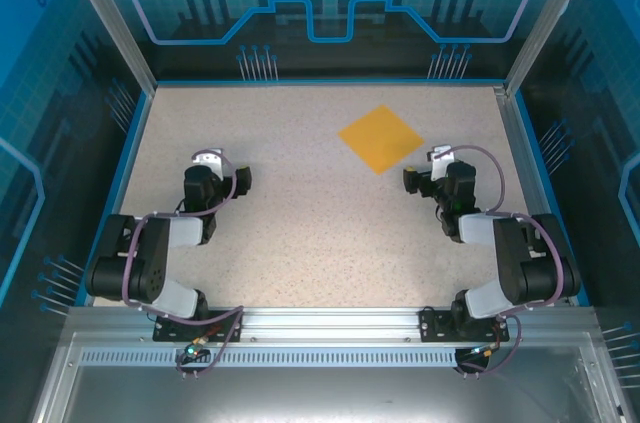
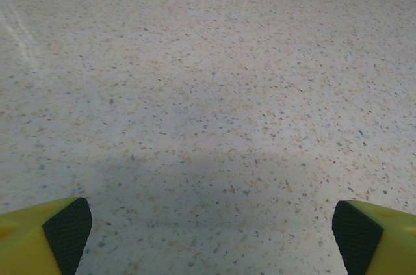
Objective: Fold a paper plane with a square sheet of paper (pick it up from the middle)
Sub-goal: Move the square sheet of paper to the center of the table.
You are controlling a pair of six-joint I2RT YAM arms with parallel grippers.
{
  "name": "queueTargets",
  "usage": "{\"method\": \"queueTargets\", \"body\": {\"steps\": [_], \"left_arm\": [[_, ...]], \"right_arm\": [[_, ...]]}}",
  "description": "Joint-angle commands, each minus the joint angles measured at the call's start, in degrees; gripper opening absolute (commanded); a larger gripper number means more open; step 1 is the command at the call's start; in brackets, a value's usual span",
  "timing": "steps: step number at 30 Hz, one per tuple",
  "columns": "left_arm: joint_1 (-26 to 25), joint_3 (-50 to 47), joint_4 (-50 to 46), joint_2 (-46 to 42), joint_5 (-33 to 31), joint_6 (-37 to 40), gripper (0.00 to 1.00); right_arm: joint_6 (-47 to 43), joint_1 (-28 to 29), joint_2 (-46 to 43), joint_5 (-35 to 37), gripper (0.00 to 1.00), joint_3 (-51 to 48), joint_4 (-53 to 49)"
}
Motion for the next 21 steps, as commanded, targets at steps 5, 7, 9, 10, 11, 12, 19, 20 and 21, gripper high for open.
{"method": "queueTargets", "body": {"steps": [5, 7, 9, 10, 11, 12, 19, 20, 21], "left_arm": [[0.3, 8.24, -19.31, -12.16, -11.83, -10.13, 0.98], [0.29, 11.5, -25.37, -14.22, -11.38, -15.18, 0.98], [0.31, 16.23, -33.26, -15.67, -9.91, -20.34, 0.98], [0.29, 18.31, -36.98, -16.07, -8.46, -22.26, 0.99], [0.29, 20.72, -40.51, -16.27, -6.12, -24.2, 0.98], [0.23, 22.84, -43.08, -16.27, -3.19, -24.62, 0.98], [-0.39, 33.57, -58.12, -16.99, 2.51, -28.76, 0.98], [-0.39, 34.43, -59.38, -17.17, 3.18, -28.7, 0.98], [-0.4, 35.29, -60.49, -17.29, 3.62, -28.66, 0.99]], "right_arm": [[12.16, -0.03, -7.66, 9.72, 1.0, 14.49, -31.79], [15.24, 0.51, -7.48, 8.87, 0.99, 19.08, -40.18], [16.29, 1.43, -6.2, 5.01, 1.0, 23.0, -44.93], [16.42, 2.01, -5.49, 3.12, 0.99, 23.94, -45.52], [16.63, 2.68, -4.52, 1.27, 1.0, 24.91, -45.77], [17.17, 3.48, -3.36, -0.18, 0.99, 25.95, -46.28], [28.26, 6.69, 11.38, -9.33, 1.0, 40.59, -53.1], [29.84, 7.37, 13.8, -9.91, 0.99, 42.76, -53.41], [31.16, 8.2, 16.07, -9.74, 0.99, 44.95, -53.9]]}}
